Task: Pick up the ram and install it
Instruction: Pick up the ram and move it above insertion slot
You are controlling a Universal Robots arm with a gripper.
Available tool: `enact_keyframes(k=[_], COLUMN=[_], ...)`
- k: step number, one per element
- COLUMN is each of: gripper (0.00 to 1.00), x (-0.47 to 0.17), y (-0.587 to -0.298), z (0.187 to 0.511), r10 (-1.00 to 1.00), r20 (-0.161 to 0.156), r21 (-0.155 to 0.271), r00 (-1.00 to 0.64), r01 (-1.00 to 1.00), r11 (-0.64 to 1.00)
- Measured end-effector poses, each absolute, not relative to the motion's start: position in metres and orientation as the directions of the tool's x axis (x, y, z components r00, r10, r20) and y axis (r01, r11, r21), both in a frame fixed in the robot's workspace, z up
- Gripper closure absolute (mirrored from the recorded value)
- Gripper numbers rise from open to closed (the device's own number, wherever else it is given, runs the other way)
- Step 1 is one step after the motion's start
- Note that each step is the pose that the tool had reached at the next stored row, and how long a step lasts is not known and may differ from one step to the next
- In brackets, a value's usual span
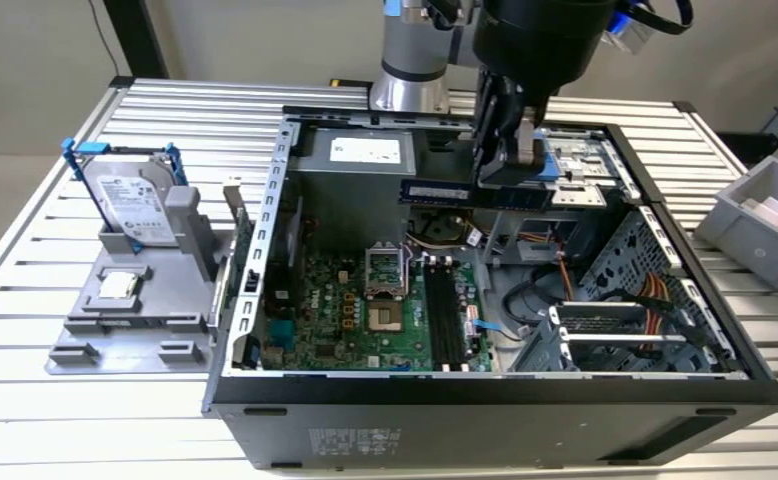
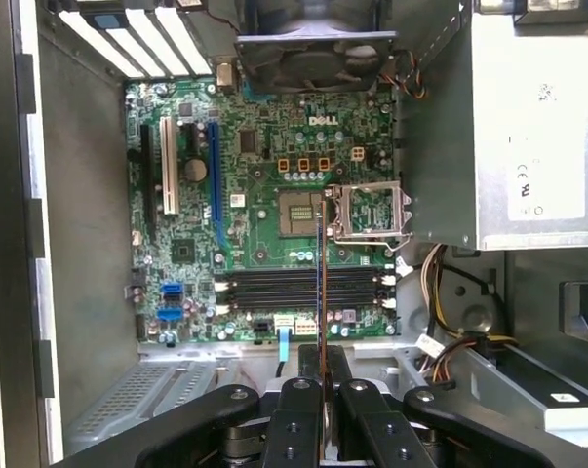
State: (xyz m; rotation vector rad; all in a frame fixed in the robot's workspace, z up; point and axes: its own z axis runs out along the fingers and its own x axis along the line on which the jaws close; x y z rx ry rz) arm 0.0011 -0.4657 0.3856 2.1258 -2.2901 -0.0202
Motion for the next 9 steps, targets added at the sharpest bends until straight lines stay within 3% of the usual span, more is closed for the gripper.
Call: enact_keyframes(k=[9], gripper=[1.0], x=[0.001], y=[-0.4657], z=[0.3855], r10=[-0.993], r20=[0.004], r21=[0.021], r00=[-0.121], r01=[-0.992], r11=[0.121])
